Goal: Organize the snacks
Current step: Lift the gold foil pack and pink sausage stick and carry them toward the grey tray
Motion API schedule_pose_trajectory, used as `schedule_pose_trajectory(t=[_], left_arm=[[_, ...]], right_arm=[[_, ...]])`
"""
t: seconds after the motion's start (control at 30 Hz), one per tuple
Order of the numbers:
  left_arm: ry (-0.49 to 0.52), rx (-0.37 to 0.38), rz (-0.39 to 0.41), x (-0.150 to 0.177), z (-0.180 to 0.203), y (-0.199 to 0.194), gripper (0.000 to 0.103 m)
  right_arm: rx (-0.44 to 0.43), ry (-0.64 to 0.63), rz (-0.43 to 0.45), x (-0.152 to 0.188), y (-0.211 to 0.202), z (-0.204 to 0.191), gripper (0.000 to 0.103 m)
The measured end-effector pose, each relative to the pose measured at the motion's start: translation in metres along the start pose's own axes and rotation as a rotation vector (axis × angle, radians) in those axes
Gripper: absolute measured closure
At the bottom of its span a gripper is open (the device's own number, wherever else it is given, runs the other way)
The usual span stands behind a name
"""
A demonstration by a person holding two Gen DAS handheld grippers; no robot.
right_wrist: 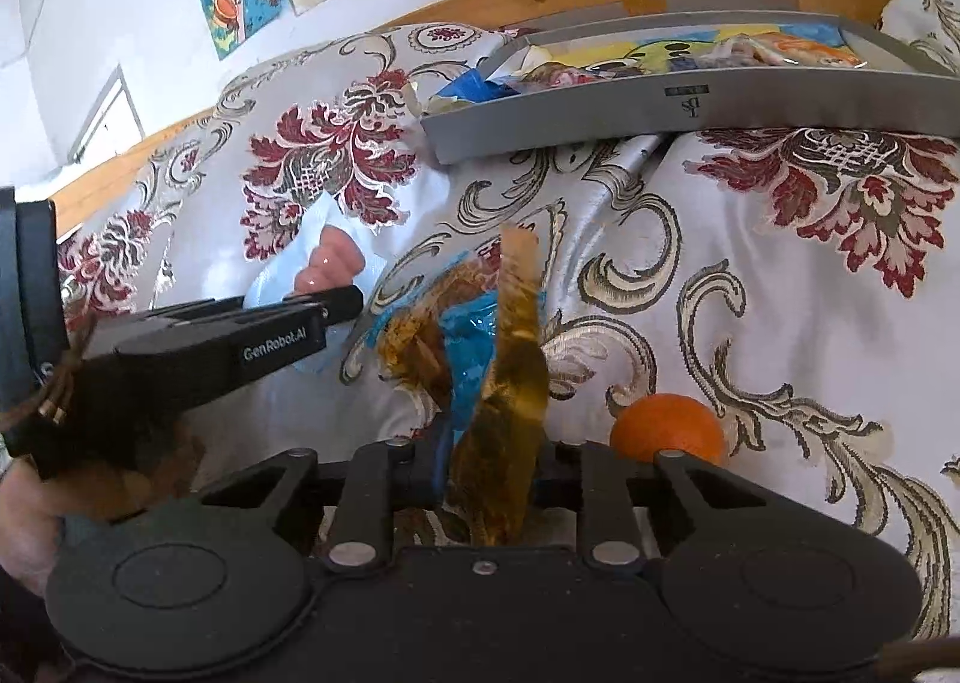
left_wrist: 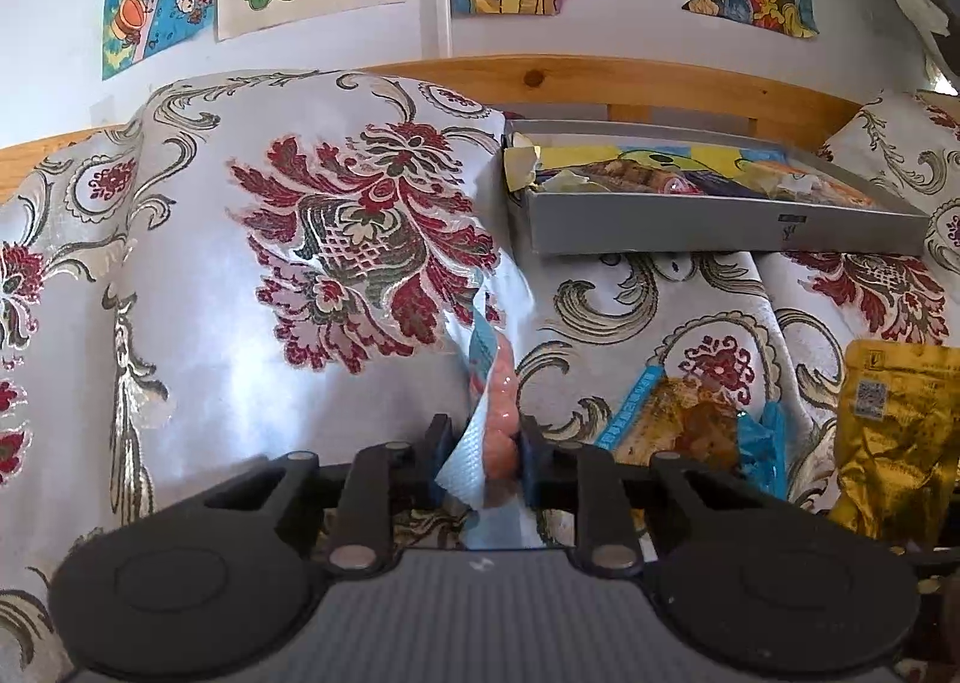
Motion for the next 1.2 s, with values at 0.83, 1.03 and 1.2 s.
schedule_pose_trajectory(t=[0.83, 1.03, 1.2], left_arm=[[0.019, 0.063, -0.001, -0.021, 0.044, -0.038, 0.086], [-0.018, 0.067, 0.051, -0.048, 0.063, -0.056, 0.086], [-0.037, 0.050, 0.088, -0.062, 0.079, -0.074, 0.086]], right_arm=[[0.038, -0.066, 0.143, -0.027, -0.034, -0.005, 0.085], [0.062, -0.044, 0.210, -0.044, -0.064, 0.010, 0.085], [0.102, -0.076, 0.294, -0.062, -0.094, 0.020, 0.085]])
Point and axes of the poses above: each gripper's, at about its wrist camera, not at the fingertips, and y roughly the way its jaws point, z to its right, x to its underside, the point moved 7 cm from there along y, roughly the way its jaws point, and after that the axes turned 9 degrees about x, right-handed, at the moved point
